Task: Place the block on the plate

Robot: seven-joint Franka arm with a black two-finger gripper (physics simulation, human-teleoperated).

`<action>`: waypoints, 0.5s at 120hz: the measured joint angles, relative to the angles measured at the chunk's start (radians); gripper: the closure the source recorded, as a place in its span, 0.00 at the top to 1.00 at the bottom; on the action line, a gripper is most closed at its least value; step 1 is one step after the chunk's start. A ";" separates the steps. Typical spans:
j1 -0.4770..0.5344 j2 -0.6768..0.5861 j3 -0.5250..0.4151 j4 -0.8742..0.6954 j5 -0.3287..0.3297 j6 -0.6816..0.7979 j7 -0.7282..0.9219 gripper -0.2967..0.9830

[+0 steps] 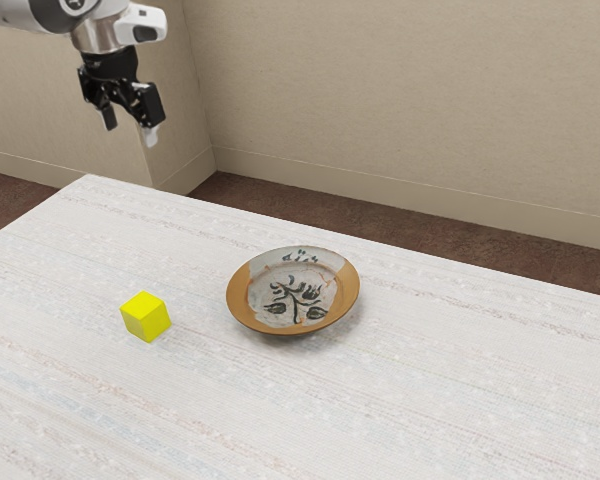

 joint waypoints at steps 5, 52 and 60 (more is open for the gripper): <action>-0.001 0.002 -0.003 -0.002 -0.005 -0.006 0.003 0.77; 0.056 -0.022 -0.010 -0.492 -0.024 0.280 0.058 0.77; 0.068 -0.020 -0.011 -0.527 -0.023 0.336 0.069 0.77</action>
